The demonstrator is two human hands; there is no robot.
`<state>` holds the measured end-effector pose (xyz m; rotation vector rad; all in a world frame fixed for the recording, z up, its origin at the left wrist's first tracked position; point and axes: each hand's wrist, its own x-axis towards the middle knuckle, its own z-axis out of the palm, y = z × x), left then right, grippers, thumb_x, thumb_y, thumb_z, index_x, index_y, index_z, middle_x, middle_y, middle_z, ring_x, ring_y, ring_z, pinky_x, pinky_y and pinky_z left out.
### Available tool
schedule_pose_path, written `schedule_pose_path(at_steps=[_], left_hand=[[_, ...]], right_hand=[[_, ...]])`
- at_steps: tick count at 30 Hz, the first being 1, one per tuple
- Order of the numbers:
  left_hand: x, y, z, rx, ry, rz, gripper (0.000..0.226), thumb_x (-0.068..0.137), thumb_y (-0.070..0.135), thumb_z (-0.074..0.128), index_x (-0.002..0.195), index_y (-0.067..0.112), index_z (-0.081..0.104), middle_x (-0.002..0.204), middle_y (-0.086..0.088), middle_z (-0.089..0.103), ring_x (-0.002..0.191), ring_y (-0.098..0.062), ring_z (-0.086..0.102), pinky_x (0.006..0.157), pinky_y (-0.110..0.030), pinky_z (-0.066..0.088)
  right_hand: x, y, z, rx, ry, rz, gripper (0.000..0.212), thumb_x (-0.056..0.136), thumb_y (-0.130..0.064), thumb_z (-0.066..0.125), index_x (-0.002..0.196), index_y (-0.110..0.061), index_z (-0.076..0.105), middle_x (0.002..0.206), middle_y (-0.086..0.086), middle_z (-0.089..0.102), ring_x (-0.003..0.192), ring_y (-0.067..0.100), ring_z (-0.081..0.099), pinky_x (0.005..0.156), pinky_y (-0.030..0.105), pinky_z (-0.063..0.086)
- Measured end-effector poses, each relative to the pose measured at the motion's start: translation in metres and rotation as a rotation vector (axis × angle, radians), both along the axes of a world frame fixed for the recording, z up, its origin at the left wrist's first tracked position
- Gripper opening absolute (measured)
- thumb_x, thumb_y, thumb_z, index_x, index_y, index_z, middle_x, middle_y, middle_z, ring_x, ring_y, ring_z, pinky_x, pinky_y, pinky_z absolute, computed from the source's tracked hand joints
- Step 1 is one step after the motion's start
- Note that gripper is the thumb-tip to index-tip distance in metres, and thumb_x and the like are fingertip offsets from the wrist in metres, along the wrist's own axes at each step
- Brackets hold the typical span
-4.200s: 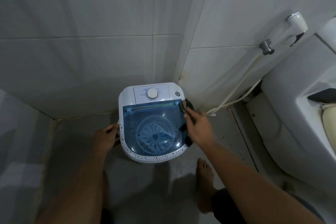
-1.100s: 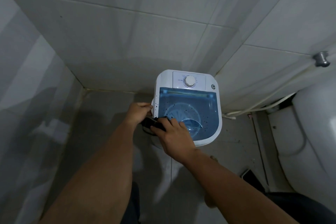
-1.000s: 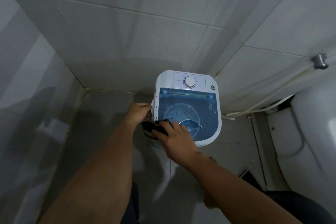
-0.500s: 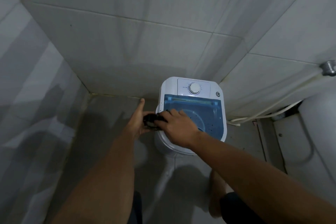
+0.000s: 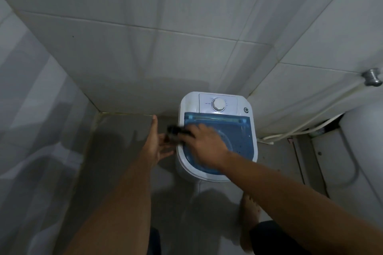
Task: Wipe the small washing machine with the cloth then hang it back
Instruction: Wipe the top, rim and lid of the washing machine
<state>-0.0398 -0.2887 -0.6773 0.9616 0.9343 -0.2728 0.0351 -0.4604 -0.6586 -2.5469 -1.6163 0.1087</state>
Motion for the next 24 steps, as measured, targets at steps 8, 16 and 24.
schedule_pose_path(at_steps=[8, 16, 24], left_hand=[[-0.002, -0.002, 0.000, 0.006, 0.019, 0.018, 0.117, 0.063, 0.098, 0.022, 0.114, 0.005, 0.070, 0.115, -0.016, 0.073, 0.111, -0.032, 0.066, 0.102, -0.047, 0.049], [-0.001, -0.001, 0.000, -0.040, -0.002, 0.031, 0.110, 0.066, 0.096, 0.024, 0.104, 0.005, 0.073, 0.107, -0.018, 0.075, 0.105, -0.035, 0.068, 0.097, -0.049, 0.052], [-0.003, -0.003, -0.004, -0.032, -0.019, 0.013, 0.099, 0.078, 0.087, 0.027, 0.106, 0.004, 0.072, 0.102, -0.015, 0.075, 0.099, -0.031, 0.069, 0.097, -0.043, 0.051]], right_hand=[[0.086, 0.033, 0.021, -0.085, -0.161, -0.115, 0.050, 0.092, -0.023, 0.061, 0.141, -0.030, 0.054, 0.136, 0.010, 0.055, 0.108, 0.035, 0.054, 0.082, 0.044, 0.046], [0.008, 0.003, -0.003, 0.029, 0.007, -0.038, 0.050, 0.086, -0.023, 0.063, 0.136, -0.028, 0.059, 0.129, 0.010, 0.058, 0.105, 0.034, 0.055, 0.082, 0.045, 0.048], [0.061, -0.029, 0.010, -0.073, -0.100, -0.001, 0.053, 0.094, -0.031, 0.060, 0.145, -0.035, 0.047, 0.143, 0.006, 0.050, 0.114, 0.031, 0.054, 0.092, 0.046, 0.048]])
